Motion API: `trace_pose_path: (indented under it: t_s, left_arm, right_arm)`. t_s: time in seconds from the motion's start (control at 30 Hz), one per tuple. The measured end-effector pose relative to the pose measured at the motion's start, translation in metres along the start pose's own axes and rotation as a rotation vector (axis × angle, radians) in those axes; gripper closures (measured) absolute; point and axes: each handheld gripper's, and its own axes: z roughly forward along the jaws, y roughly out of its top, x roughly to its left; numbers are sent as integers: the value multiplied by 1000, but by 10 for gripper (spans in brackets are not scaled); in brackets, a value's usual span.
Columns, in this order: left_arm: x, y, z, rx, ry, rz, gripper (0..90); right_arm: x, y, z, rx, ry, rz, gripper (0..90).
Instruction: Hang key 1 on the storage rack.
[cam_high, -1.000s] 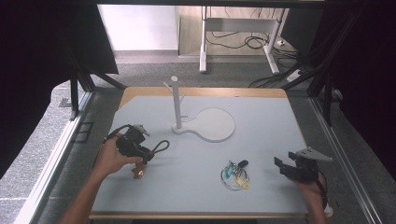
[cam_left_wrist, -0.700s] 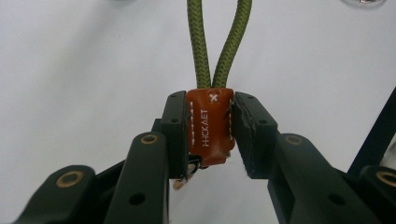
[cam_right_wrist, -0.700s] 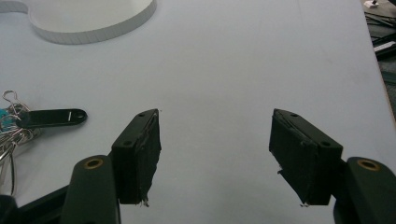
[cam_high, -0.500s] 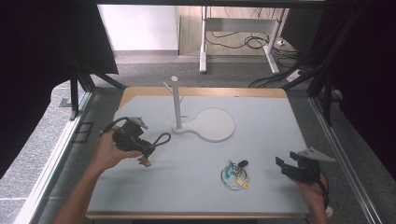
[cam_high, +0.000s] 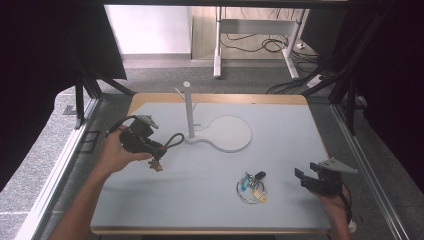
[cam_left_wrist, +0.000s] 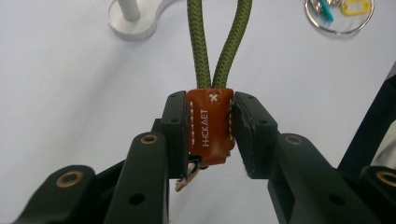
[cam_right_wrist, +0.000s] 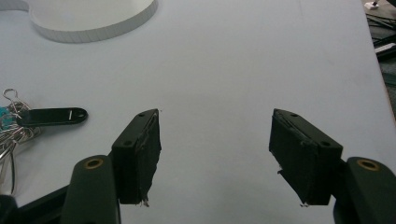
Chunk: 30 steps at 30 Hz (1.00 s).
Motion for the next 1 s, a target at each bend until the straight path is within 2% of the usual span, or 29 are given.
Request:
trace_pose_path:
  t_s: [0.17,0.23,0.73,1.0]
  left_arm:
    - [2,6,-9,-19,4,1,671]
    - [3,7,-12,-27,-10,1,671]
    - [21,13,-25,-68,-3,-45,671]
    - [32,20,-29,-70,3,-67,672]
  right_arm:
    - [0,0,1,2,-1,-5,342]
    - [0,0,1,1,-3,-4,342]
    - [1,0,3,5,-4,-10,342]
    - [3,0,5,9,-5,-16,342]
